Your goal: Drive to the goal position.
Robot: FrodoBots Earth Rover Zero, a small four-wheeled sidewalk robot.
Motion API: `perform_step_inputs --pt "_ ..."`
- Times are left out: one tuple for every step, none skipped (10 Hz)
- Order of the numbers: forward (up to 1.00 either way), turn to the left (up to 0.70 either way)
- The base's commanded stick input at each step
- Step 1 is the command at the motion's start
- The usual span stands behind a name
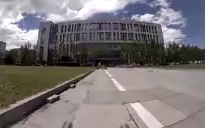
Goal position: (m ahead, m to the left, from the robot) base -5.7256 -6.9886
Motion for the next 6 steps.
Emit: perform_step_inputs --pt "0.7 0.0" --pt "0.7 0.0" --pt "0.7 0.0" --pt "0.7 0.0" --pt "0.7 0.0" --pt "0.7 0.0"
